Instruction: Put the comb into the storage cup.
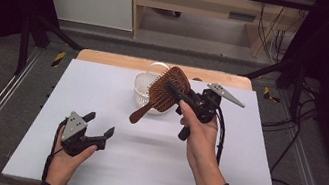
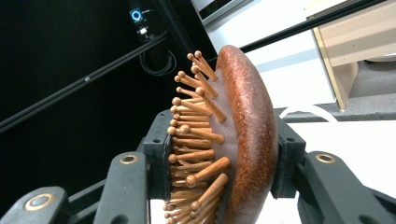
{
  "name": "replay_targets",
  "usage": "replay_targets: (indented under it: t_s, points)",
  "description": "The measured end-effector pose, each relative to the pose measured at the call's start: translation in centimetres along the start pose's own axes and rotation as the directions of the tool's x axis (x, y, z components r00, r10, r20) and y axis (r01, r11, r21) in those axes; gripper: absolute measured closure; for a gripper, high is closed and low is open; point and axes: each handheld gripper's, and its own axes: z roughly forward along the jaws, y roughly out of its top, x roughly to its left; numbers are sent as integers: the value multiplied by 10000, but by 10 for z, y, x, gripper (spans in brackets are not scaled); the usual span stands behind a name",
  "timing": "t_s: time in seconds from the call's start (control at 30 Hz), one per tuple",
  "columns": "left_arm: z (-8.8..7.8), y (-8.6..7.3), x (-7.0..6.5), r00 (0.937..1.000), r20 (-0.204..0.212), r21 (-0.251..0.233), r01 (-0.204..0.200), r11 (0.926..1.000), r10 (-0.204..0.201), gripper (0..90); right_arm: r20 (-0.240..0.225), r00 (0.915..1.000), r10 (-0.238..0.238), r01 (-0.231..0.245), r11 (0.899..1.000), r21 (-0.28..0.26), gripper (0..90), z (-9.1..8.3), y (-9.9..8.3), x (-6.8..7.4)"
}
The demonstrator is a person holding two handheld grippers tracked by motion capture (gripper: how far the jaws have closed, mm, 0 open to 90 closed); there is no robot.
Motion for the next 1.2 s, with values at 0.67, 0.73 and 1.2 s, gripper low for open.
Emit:
replay_targets:
  t_s: [0.67,0.73,1.2]
  points:
    - [2,-4,4,9995,-247,61,192,9998,-190,126,95,9994,331,-323,9968,-730,520,31,26,1]
    - [2,-4,4,9995,-257,42,172,9998,-171,124,60,9995,318,-312,9964,-791,519,33,29,4]
    - [3,-4,5,9993,-284,37,263,9996,-261,45,461,9989,44,11,9929,-1192,517,59,46,3]
